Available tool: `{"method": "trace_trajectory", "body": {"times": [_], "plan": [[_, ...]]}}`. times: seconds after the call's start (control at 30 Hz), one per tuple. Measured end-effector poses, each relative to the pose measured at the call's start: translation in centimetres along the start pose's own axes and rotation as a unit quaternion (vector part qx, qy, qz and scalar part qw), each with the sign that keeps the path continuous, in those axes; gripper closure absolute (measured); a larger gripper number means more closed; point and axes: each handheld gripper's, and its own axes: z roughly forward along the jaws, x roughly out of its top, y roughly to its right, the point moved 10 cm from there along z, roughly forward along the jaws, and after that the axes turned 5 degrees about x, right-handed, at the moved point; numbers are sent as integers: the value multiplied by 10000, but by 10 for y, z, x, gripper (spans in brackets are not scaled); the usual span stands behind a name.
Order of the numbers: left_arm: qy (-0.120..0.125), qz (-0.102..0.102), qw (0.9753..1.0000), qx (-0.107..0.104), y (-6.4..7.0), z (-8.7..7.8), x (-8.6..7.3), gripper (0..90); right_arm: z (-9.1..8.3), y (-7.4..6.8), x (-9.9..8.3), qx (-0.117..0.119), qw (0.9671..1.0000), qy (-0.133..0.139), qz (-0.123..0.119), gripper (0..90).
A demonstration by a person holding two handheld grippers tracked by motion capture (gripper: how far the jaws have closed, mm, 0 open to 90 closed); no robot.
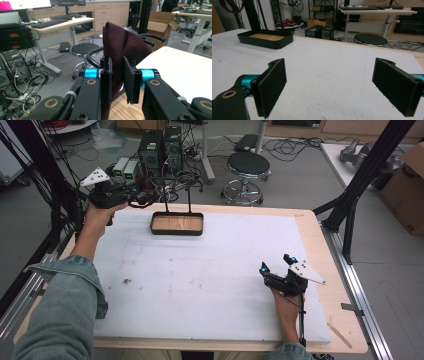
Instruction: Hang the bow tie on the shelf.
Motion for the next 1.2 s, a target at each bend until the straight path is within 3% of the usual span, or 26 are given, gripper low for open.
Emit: {"method": "trace_trajectory", "body": {"times": [0.23,0.33,0.67,0.8,1.2], "plan": [[80,-142,9999,31,-4,6,5,773,0,0,0,-13,10000,-9,17,113],[68,-89,9999,54,-4,8,6,773,0,0,0,-8,10000,-6,21,113],[-71,-89,9992,393,-18,21,1,771,0,0,0,1,10000,4,9,113],[-180,116,9984,524,-20,22,-4,768,0,0,0,20,10000,10,6,113],[-201,13,9983,545,-24,19,-12,757,0,0,0,17,10000,5,-5,113]]}}
